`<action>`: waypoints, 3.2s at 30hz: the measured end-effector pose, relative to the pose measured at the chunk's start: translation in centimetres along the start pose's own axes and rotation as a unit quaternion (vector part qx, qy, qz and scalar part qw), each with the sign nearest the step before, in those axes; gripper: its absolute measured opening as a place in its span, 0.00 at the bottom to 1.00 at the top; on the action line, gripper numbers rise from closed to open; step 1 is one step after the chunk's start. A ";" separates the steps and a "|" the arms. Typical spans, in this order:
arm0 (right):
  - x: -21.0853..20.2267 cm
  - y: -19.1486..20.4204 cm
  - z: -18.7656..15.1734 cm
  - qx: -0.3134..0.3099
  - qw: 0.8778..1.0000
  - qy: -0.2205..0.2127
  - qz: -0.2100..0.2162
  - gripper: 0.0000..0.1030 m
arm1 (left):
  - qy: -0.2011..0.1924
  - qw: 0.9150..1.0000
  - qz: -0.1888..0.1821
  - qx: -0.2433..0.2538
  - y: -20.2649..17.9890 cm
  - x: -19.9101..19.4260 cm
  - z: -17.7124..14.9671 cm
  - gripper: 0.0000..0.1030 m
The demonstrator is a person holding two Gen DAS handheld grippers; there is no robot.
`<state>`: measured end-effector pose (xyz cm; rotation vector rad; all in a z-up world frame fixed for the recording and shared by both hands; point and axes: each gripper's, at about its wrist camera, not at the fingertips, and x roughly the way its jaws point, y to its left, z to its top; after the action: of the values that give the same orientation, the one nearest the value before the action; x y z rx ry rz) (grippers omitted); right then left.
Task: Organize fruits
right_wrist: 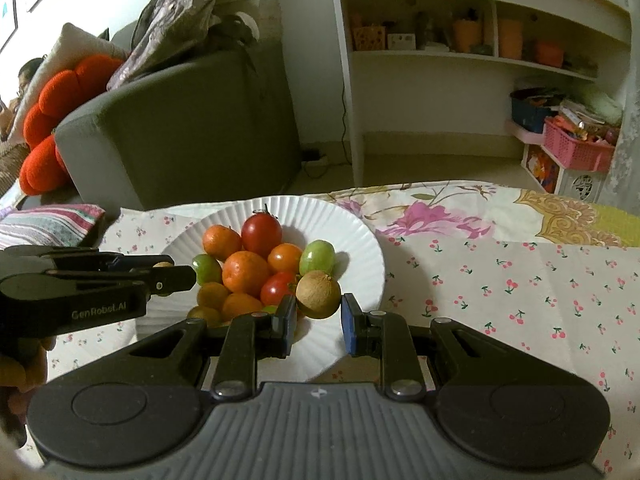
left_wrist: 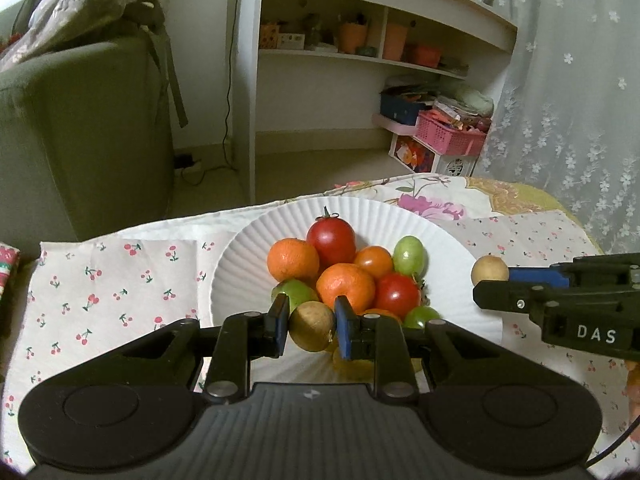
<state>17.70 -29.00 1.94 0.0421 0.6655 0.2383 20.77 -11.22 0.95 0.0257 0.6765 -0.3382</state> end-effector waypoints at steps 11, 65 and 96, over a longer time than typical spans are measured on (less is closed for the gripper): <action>1.8 0.3 -0.3 -0.017 1.000 0.017 -0.008 0.21 | 0.011 1.000 0.006 -0.007 0.4 0.6 0.1 0.11; -0.5 1.6 0.2 -0.022 1.000 -0.006 -0.010 0.23 | -0.008 0.999 0.039 -0.037 1.1 -5.1 -0.6 0.49; -12.5 10.1 -6.7 -0.027 0.996 -0.079 -0.042 0.30 | -0.013 0.996 0.017 -0.085 0.1 -18.1 -8.4 0.50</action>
<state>2.02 -22.29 5.43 -0.0193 0.5016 0.1702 2.55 -4.58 5.60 -0.1290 0.6767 -0.2476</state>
